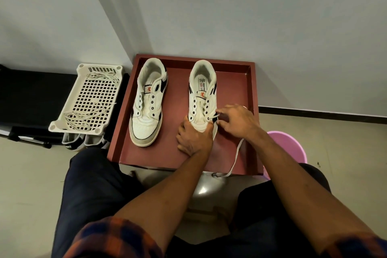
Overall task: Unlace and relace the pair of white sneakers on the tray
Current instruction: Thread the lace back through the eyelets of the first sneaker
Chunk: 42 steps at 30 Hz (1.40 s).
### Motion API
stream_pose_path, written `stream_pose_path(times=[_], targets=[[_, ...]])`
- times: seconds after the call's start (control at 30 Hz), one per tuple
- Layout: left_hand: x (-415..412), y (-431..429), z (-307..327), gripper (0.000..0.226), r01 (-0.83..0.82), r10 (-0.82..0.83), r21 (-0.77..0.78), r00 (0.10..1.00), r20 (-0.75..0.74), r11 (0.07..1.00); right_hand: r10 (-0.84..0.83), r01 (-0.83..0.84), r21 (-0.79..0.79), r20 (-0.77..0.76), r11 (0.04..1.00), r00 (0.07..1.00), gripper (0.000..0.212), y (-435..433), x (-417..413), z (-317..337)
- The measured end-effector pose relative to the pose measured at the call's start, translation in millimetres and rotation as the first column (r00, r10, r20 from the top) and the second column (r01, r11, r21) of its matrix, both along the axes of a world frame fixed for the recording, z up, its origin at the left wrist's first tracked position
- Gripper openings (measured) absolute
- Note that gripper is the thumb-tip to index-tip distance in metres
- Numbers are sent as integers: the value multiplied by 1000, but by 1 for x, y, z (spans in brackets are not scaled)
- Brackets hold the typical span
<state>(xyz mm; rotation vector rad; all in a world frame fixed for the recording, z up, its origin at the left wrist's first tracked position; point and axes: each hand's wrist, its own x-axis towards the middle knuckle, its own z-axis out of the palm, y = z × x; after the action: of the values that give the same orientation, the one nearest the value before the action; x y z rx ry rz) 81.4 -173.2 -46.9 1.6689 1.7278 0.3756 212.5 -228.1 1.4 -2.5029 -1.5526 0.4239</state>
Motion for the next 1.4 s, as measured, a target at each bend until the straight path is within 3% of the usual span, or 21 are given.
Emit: stream_pose_path(times=[0.1,0.2,0.3,0.4,0.57,0.77,0.83,0.9,1.1,1.23,1.3,1.4], targets=[[1,0,0,92,-4,4,-11,1000,-3,1000,47,-50,50,47,998,998,19,-1,-5,-5],[1,1,0,93,-9,9,-16,1000,2,1000,19,-23,53,79,998,997,20,-1,-6,-6],[2,2,2,91,-11,11,-34,1000,10,999,-145,149,-28,117,988,982,23,-6,10,-8],[2,3,2,91,-17,17,-42,1000,8,999,-337,341,-1,137,940,931,22,-21,47,-5],[1,1,2,92,-2,2,-23,1000,-2,1000,-235,245,-83,113,966,965,22,-24,56,-2],[-1,3,7,95,27,-26,-70,1000,17,997,-308,323,-115,130,939,942,29,-17,-9,-14],[-3,5,9,97,47,-45,-91,999,23,995,-359,368,-111,91,923,929,47,-25,-35,-30],[-5,12,11,98,57,-54,-115,998,32,992,-381,386,-84,70,919,922,50,-31,-51,-40],[-19,20,8,99,92,-90,-90,995,30,992,-309,312,-147,42,939,950,23,-30,-50,-33],[-27,25,7,101,145,-140,-95,989,57,985,-371,356,-146,-94,923,924,15,-35,-39,-28],[-33,31,4,101,202,-194,-88,977,88,975,-398,388,-86,-210,917,893,10,-39,-32,-21],[-44,41,-1,99,274,-256,-101,953,165,956,-391,443,133,-297,886,871,12,-37,-12,-2]])
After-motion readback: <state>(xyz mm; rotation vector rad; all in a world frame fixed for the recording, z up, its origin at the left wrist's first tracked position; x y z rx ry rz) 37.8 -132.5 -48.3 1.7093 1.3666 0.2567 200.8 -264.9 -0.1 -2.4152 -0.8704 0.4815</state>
